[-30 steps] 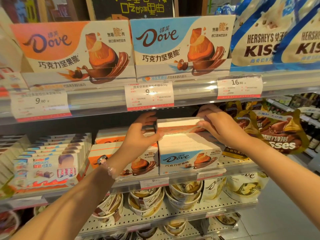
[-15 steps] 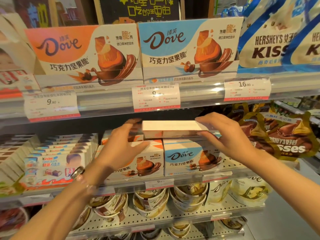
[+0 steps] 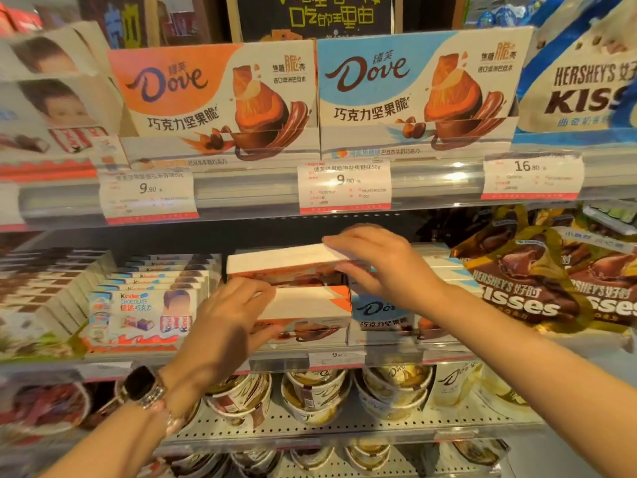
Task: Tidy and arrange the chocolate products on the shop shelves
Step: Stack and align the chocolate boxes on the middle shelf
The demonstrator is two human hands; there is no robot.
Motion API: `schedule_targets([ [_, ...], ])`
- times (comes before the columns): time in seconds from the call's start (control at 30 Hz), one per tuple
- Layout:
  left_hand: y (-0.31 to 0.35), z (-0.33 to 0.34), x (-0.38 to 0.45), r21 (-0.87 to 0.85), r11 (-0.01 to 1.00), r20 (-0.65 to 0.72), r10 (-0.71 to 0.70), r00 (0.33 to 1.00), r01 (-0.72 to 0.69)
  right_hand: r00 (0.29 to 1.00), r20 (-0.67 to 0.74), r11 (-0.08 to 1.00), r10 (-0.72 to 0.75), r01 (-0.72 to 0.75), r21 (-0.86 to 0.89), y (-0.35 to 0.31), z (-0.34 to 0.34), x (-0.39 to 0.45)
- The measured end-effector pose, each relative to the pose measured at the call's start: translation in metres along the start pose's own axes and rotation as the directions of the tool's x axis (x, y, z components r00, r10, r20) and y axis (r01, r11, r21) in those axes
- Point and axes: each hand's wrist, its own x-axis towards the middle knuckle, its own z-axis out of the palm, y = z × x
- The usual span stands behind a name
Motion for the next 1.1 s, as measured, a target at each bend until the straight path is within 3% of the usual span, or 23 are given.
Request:
schedule_targets([
  [0.1,0.003,0.001,-0.001,0.015,1.000,0.002,-0.005,1.000,0.005,0.996,0.084,0.998,0.013,-0.018,0.065,-0.009,0.010,0.015],
  [0.33,0.002,0.002,0.005,0.104,0.994,-0.093,-0.003,0.996,0.013,0.943,0.294,0.955,0.153,-0.218,0.203,-0.006,0.037,0.032],
  [0.53,-0.007,0.000,0.015,0.065,0.995,0.075,-0.075,0.994,0.070,0.878,0.414,0.914,0.239,-0.347,0.209,0.005,0.043,0.015],
  [0.7,-0.010,0.008,0.012,0.035,0.997,0.171,-0.075,0.982,0.070,0.890,0.398,0.936,0.222,-0.309,0.169,0.010,0.042,0.011],
  [0.8,-0.012,0.013,0.016,0.045,0.994,0.221,-0.106,0.970,0.099,0.895,0.335,0.894,0.295,-0.383,0.234,0.014,0.041,0.015],
  [0.87,-0.013,0.013,0.017,0.022,0.993,0.232,-0.116,0.966,0.115,0.865,0.321,0.863,0.386,-0.462,0.204,0.022,0.040,0.023],
  [0.97,-0.013,0.010,0.016,-0.023,0.991,0.223,-0.127,0.967,0.135,0.796,0.425,0.857,0.432,-0.509,0.081,0.036,0.042,0.032],
  [1.1,-0.016,0.010,0.029,-0.024,0.992,0.214,-0.114,0.970,0.122,0.718,0.515,0.784,0.468,-0.606,0.131,0.043,0.050,0.037],
])
